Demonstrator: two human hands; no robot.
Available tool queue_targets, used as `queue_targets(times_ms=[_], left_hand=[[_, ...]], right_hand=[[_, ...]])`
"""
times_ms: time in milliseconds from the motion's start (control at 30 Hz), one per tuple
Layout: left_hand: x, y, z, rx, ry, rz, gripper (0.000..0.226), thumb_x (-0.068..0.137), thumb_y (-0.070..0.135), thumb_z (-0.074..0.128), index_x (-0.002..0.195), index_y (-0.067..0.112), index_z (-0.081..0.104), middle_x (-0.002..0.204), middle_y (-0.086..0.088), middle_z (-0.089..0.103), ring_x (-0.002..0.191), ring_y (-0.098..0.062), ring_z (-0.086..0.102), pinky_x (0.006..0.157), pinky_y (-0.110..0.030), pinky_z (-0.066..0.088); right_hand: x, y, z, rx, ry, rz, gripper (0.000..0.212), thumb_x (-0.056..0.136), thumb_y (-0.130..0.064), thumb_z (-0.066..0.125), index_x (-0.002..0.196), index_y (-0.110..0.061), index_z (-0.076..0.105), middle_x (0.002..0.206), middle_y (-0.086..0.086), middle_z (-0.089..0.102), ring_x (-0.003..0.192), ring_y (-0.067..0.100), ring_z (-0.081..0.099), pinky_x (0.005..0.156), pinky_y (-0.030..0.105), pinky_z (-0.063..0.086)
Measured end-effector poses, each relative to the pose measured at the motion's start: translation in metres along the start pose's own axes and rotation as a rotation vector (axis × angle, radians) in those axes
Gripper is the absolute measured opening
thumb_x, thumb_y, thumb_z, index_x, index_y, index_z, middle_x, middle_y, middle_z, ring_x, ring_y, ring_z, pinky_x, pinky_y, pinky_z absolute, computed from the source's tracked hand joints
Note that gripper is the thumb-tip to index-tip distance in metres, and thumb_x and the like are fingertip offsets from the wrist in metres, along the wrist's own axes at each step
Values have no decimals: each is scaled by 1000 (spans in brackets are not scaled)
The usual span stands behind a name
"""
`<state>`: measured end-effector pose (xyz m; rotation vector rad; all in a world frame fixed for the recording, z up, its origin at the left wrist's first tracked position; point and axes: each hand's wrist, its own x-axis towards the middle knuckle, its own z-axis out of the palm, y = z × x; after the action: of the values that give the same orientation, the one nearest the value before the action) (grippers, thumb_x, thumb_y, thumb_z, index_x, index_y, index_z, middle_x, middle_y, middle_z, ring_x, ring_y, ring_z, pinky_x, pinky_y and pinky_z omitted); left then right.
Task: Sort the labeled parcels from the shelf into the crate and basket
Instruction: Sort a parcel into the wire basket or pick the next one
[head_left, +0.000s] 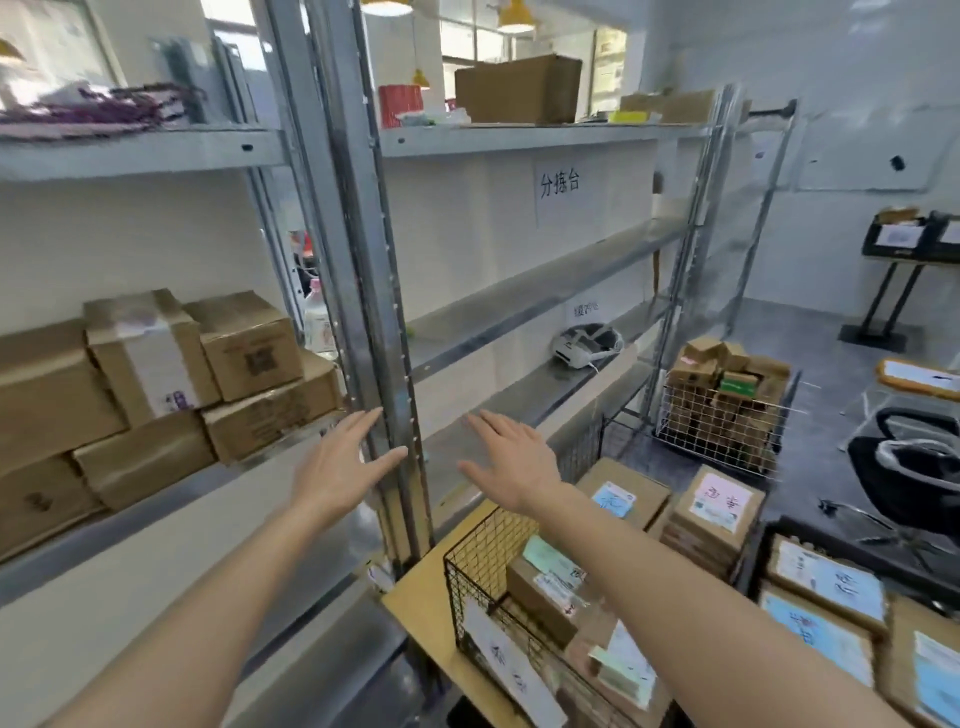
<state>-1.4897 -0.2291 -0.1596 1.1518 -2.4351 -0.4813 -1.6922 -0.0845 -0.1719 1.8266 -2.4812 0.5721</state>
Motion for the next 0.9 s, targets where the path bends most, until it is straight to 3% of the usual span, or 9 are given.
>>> queue_targets(times_ms=[133, 300, 500, 567, 667, 767, 900], left_hand=[[5, 61, 46, -61, -47, 68, 77, 92, 67, 55, 157, 33, 31, 162, 5, 34, 146, -20, 36, 113, -49, 38], [46, 144, 147, -179, -205, 141, 75, 94, 63, 55, 157, 33, 30, 163, 6, 31, 148, -18, 32, 117, -47, 33], [84, 219, 287, -223, -450, 188, 85, 83, 80, 47, 156, 38, 31, 160, 10, 35, 144, -18, 40, 112, -47, 41], [83, 239, 319, -228, -516, 219, 86, 82, 84, 42, 156, 41, 28, 164, 13, 27, 148, -18, 33, 115, -49, 36], [83, 255, 362, -239, -638, 211, 71, 98, 63, 50, 158, 33, 28, 164, 12, 22, 151, -16, 25, 120, -37, 26], [88, 261, 398, -247, -708, 204, 73, 96, 63, 51, 159, 34, 27, 164, 6, 31, 149, -18, 31, 119, -43, 31], [87, 271, 418, -299, -776, 235, 67, 100, 54, 52, 159, 38, 25, 158, 6, 41, 143, -21, 41, 109, -36, 36]], right_hand=[[-27, 74, -12, -33, 4, 173, 75, 100, -62, 41, 160, -22, 23, 166, 1, 24, 151, 22, 26, 123, 43, 25], [-47, 208, -15, -51, -36, 416, 74, 101, -58, 41, 161, -19, 21, 168, 1, 20, 153, 21, 22, 123, 39, 24], [-90, 336, 9, -73, -70, 699, 68, 99, -57, 46, 150, -11, 37, 155, 6, 40, 138, 28, 42, 109, 39, 39], [-99, 360, 22, -65, -108, 751, 77, 97, -61, 45, 153, -10, 32, 156, 6, 38, 136, 29, 44, 108, 41, 42], [-104, 380, 39, -22, -156, 815, 75, 98, -59, 45, 153, -11, 30, 156, 7, 35, 137, 29, 41, 107, 43, 42], [-105, 391, 54, -23, -168, 834, 70, 99, -58, 43, 149, -10, 33, 152, 8, 37, 135, 29, 41, 107, 40, 39], [-106, 395, 68, -96, -222, 823, 74, 101, -59, 35, 153, -6, 28, 158, 12, 32, 142, 31, 31, 116, 40, 28]])
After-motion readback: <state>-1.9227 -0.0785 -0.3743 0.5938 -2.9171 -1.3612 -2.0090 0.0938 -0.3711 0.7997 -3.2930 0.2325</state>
